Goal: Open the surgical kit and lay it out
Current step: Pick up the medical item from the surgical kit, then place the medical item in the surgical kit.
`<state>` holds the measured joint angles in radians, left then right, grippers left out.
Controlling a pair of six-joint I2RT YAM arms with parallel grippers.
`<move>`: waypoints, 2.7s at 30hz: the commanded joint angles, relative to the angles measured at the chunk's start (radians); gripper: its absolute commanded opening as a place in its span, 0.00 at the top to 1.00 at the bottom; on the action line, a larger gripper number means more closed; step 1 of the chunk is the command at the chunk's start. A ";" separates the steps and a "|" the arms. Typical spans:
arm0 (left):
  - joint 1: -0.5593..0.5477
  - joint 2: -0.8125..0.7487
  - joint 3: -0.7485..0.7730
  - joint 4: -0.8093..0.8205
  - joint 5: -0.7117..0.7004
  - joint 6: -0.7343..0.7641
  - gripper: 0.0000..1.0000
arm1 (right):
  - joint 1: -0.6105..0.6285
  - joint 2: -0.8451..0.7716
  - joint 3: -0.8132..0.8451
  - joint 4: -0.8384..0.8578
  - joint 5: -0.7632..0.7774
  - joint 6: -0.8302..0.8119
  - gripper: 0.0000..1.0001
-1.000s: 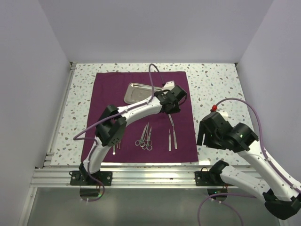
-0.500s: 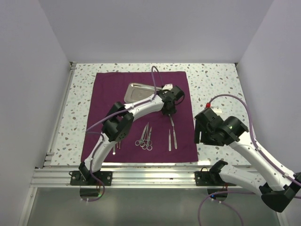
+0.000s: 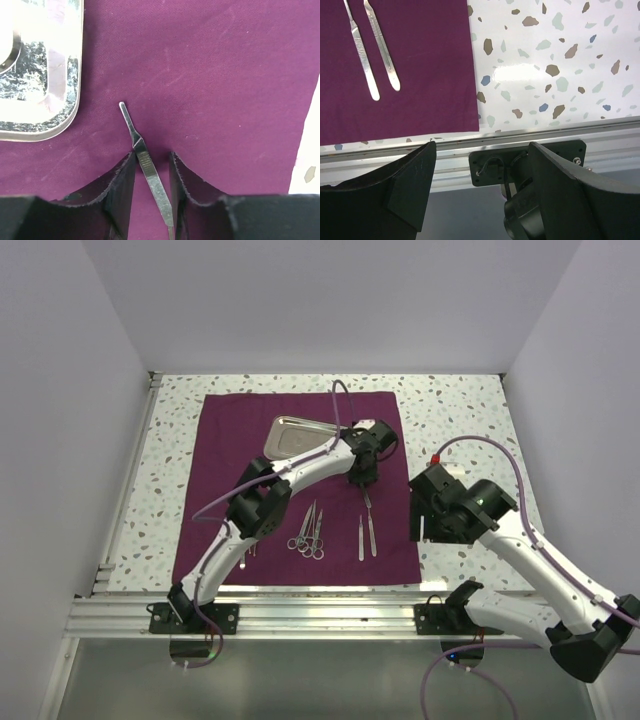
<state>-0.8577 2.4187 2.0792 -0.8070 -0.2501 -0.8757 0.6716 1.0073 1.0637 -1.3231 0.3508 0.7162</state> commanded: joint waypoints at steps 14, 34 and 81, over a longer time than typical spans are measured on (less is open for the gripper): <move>0.005 0.140 0.050 -0.150 0.166 0.029 1.00 | -0.030 -0.075 0.045 0.028 0.020 -0.086 0.20; -0.024 -0.087 0.015 -0.015 0.126 -0.032 1.00 | -0.030 -0.254 0.087 -0.079 0.008 -0.049 0.21; -0.274 -0.487 -0.312 -0.001 -0.164 -0.071 0.64 | -0.030 -0.533 0.014 -0.090 -0.164 0.086 0.14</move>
<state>-1.1336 2.0502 1.7115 -0.8284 -0.3531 -1.0500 0.6430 0.4808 1.0286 -1.3487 0.2310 0.8486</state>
